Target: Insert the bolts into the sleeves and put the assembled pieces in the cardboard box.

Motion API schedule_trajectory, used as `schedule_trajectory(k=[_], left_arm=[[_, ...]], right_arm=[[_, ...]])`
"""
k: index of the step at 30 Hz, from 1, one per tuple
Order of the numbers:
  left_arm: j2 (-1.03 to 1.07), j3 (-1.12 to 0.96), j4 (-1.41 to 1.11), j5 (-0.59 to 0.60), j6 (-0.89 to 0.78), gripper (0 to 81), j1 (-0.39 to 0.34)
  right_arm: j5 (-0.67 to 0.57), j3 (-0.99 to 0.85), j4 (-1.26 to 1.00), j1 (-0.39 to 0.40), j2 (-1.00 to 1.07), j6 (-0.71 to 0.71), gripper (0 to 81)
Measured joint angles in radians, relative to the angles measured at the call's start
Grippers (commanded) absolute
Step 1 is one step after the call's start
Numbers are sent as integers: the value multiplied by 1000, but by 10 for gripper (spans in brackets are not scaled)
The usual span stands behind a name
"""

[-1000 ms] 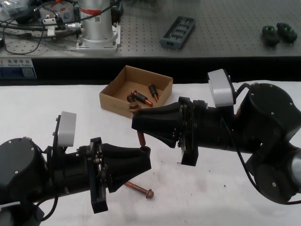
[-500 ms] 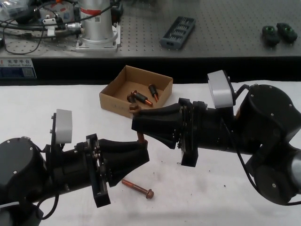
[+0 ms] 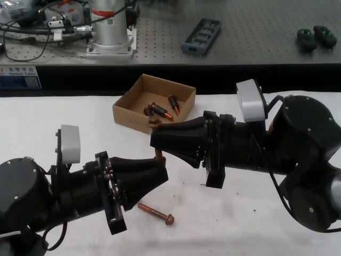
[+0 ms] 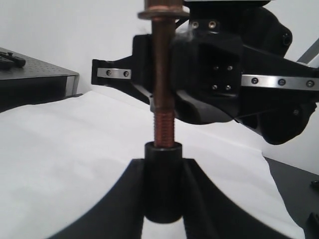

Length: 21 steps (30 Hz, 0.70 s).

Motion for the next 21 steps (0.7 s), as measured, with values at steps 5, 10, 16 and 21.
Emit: schedule_trajectory(k=[5,10,16,21], left_arm=[[0,0,0,-4,0,6,0],[-14,6,0,-10,0,6,0],[-58,22,1,-39,0,6,0],[-90,39,7,-50,0,6,0]], right_arm=[[0,0,0,0,0,0,64],[2,0,8,0,0,0,64],[-8,2,14,0,0,8,64],[-18,4,14,0,0,11,64]])
